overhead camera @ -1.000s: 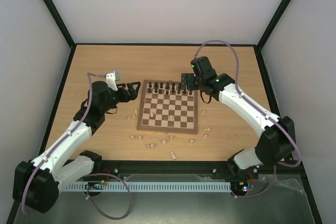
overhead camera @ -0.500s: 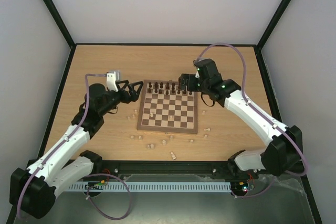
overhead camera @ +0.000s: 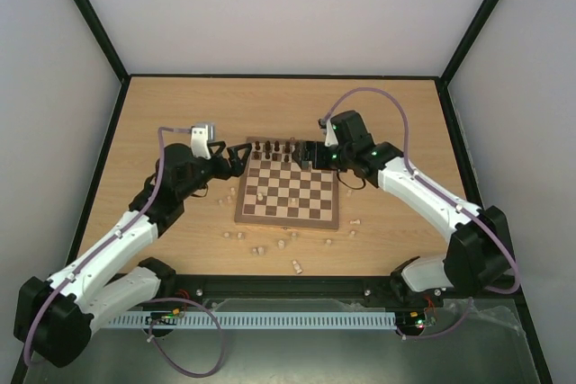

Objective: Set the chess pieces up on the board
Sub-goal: Pick up the chess piece at the center of the board.

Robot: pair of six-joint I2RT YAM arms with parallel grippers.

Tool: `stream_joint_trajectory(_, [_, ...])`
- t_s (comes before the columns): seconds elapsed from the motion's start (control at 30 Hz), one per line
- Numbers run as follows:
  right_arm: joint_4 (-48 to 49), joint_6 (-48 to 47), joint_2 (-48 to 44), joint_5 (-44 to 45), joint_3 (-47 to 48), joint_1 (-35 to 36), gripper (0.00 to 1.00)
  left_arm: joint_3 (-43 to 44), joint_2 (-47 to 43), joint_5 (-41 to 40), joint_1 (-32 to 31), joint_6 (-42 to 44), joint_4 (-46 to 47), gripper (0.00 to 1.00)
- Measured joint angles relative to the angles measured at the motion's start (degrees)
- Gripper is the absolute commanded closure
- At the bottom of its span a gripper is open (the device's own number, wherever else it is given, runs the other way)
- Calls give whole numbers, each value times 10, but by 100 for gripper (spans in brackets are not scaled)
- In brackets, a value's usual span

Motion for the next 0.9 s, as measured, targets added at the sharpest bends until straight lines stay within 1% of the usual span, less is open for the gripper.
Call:
stream_joint_trajectory(0.1, [-7, 1, 0, 19, -31, 5, 15, 5, 16, -12, 0, 0, -7, 0])
stream_joint_trajectory(0.2, [-19, 3, -1, 52, -46, 15, 27, 12, 37, -29, 0, 0, -18, 0])
stream_joint_trajectory(0.3, [-29, 17, -8, 110, -68, 52, 41, 20, 54, -39, 0, 0, -26, 0])
stream_joint_trajectory(0.4, [-39, 41, -23, 155, -94, 95, 50, 21, 61, -45, 0, 0, -31, 1])
stream_joint_trajectory(0.5, [-47, 66, -37, 185, -125, 114, 50, 21, 63, -48, 0, 0, -38, 0])
stream_joint_trajectory(0.6, [-56, 87, -55, 219, -158, 115, 49, 21, 63, -49, 0, -1, -41, 1])
stream_joint_trajectory(0.7, [-72, 101, -70, 251, -167, 105, 50, 22, 63, -49, 0, -1, -43, 0])
stream_joint_trajectory(0.77, [-72, 101, -73, 256, -167, 83, 51, 24, 63, -49, 0, -1, -45, 0])
stream_joint_trajectory(0.9, [-72, 94, -66, 252, -167, 7, 50, 29, 63, -49, 0, 0, -44, 1])
